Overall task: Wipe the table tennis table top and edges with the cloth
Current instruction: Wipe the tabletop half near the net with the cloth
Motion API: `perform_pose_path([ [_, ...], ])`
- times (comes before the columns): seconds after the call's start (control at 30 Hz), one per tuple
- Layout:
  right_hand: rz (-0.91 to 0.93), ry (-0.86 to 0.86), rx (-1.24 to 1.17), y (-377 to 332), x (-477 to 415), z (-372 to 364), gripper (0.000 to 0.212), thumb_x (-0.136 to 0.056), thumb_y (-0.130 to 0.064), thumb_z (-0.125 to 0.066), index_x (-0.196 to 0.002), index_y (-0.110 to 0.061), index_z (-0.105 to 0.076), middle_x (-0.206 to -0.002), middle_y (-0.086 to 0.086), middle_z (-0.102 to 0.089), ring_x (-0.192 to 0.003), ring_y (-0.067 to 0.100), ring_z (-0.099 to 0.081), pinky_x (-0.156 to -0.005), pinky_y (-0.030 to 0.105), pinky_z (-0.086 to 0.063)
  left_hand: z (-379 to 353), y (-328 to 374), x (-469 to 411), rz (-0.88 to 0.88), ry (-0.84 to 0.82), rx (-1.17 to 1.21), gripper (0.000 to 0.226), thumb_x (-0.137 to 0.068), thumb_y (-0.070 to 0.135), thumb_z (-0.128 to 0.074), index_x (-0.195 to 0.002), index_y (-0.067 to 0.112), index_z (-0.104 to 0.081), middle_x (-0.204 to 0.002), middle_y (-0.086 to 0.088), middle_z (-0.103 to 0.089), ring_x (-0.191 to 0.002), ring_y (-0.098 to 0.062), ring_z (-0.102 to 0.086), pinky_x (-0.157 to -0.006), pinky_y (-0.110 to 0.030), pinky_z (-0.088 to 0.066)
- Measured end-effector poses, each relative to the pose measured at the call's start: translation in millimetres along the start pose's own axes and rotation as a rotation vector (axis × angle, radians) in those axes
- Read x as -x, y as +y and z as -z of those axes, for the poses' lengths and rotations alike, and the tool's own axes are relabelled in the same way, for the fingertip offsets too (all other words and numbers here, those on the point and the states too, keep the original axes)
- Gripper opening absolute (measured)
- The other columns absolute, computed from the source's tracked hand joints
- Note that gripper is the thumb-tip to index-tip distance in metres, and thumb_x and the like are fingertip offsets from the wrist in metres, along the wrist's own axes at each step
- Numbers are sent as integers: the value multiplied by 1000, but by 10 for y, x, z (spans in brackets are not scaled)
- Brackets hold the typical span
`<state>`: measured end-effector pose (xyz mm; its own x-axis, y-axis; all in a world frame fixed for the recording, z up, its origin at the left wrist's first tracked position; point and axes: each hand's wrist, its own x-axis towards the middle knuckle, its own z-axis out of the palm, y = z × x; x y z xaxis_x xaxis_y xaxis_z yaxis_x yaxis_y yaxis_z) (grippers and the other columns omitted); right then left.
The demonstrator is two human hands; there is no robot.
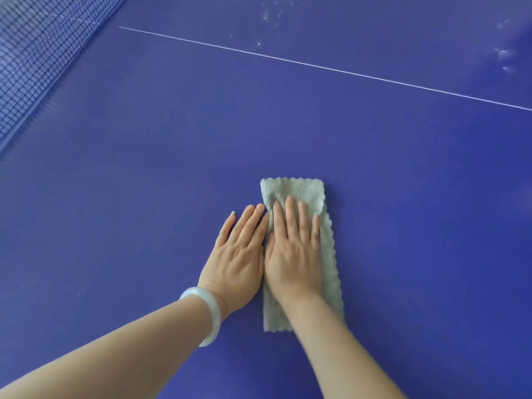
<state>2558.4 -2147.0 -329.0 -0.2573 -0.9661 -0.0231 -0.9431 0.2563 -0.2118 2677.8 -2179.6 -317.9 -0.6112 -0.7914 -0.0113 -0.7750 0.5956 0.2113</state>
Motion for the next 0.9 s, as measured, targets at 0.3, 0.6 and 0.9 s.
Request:
perform_pose_path([
  [0.3, -334, 79, 62, 1196, -700, 201, 57, -105, -33, -16, -160, -20, -16, -168, 6, -11, -155, 25, -7, -126, 47, -2, 39, -15, -84, -75, -27, -36, 56, -84, 12, -53, -139, 0, -53, -147, -17, -48, -135, -36, -47, -112, -45, -25],
  [0.6, -320, 38, 58, 1157, -674, 255, 56, -106, -31, -17, -161, -21, -11, -168, 5, -4, -155, 23, 0, -126, 47, -1, 77, -308, -1536, 114, 17, -47, 58, -106, 33, -25, -158, 11, -10, -166, -7, 0, -153, -25, 3, -123, -44, 1],
  [0.9, -24, 32, 58, 250, -865, 16, 57, -103, -35, -19, -158, -18, -27, -165, 8, -21, -153, 29, -16, -124, 53, -15, 14, -423, -1647, 183, 37, 39, 55, -104, 24, -18, -158, 17, -12, -166, 0, -5, -153, -18, 1, -123, -39, 5],
])
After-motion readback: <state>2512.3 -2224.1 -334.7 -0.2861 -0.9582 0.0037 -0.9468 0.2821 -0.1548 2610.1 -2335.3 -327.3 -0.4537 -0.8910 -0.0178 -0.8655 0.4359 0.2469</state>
